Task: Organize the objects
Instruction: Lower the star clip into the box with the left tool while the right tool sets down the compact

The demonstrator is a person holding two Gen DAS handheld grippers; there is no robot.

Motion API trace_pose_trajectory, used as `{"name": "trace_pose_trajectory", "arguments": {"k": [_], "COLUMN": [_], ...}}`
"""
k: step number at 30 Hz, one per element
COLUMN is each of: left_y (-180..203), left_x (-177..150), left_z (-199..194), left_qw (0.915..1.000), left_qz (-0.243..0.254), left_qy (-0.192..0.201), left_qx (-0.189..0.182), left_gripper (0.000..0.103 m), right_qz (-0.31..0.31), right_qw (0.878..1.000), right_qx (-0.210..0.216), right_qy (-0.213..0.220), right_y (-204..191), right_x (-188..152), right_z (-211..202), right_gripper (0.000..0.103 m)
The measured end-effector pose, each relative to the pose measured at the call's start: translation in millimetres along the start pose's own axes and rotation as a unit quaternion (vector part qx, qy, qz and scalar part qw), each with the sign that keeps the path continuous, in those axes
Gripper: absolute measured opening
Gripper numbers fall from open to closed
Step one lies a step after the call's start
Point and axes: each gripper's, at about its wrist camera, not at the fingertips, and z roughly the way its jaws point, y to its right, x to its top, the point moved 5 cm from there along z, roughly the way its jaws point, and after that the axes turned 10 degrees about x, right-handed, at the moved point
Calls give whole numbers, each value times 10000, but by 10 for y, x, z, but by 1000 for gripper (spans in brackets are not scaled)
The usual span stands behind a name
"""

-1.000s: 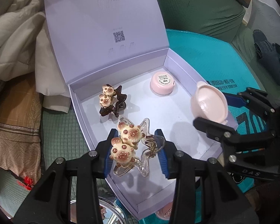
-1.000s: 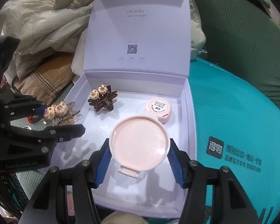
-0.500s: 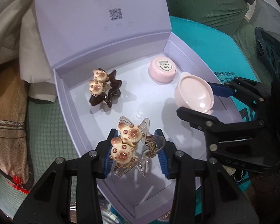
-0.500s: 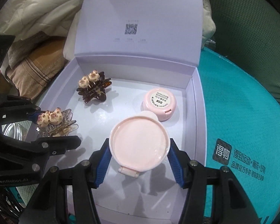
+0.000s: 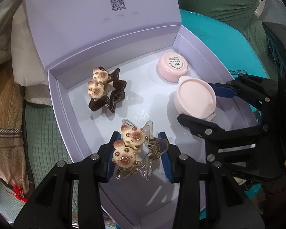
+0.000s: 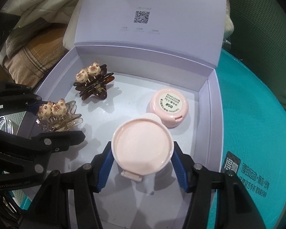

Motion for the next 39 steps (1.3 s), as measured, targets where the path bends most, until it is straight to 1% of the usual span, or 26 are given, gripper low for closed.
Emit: {"name": "trace_pose_trajectory", "arguments": {"k": [10,17,21,24,30,34,36,39], "left_y": [-49,-67,-59,-45,-1,25,28,25], "left_x": [147,229,242,239,218,208,204,197], "left_z": [83,134,149,149,159,162,158,142], "left_qw": [9997,9995,9995,9996,9994,9993,9991,9986], "left_qz": [-3,-19,-17,-27,-17,-24,-60,-101], "left_qy": [90,99,90,113,80,80,86,127], "left_qx": [214,288,311,256,334,370,402,512], "left_gripper": [39,39,39,39,39,41,44,51], "right_qz": [-63,-188,-231,-280,-346,-325,-318,-278], "right_qw": [9999,9996,9993,9989,9984,9984,9984,9984], "right_qx": [-129,-199,-287,-352,-433,-448,-451,-484], "right_qy": [-55,-83,-81,-101,-99,-81,-72,-47], "right_y": [32,39,28,16,-13,-22,-26,-29], "right_x": [94,126,126,123,103,93,88,83], "right_z": [74,106,122,138,155,156,156,154], "right_gripper": [59,59,59,60,61,61,61,61]}}
